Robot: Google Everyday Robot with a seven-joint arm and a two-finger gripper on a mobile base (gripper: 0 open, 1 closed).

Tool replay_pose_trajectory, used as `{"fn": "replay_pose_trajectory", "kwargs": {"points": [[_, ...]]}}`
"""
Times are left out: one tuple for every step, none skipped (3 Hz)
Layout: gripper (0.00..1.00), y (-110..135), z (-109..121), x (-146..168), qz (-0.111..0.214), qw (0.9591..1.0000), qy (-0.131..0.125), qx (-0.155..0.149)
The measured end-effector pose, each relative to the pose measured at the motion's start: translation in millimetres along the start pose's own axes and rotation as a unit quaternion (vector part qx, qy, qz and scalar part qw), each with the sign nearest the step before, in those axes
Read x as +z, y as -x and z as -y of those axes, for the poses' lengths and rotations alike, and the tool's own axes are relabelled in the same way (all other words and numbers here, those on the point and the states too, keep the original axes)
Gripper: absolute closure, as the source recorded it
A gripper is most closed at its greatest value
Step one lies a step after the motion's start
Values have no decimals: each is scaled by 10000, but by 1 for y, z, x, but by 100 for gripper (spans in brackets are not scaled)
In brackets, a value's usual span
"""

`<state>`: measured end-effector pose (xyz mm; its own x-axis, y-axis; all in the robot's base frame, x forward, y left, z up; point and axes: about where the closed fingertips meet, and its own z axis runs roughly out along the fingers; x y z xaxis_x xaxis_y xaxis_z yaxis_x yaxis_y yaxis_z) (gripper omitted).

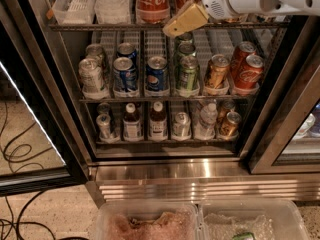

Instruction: Pick coke can from top shelf of fridge

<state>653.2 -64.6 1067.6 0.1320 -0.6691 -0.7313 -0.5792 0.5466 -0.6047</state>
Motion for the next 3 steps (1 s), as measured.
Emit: {"fn": "replay_pose_trajectory", "kwargs": {"points": [[0,0,0,0,0,10000,0,0],[0,-1,12,2,-40,9998,-181,24],[0,-5,26,5,-101,9991,-398,88]]}}
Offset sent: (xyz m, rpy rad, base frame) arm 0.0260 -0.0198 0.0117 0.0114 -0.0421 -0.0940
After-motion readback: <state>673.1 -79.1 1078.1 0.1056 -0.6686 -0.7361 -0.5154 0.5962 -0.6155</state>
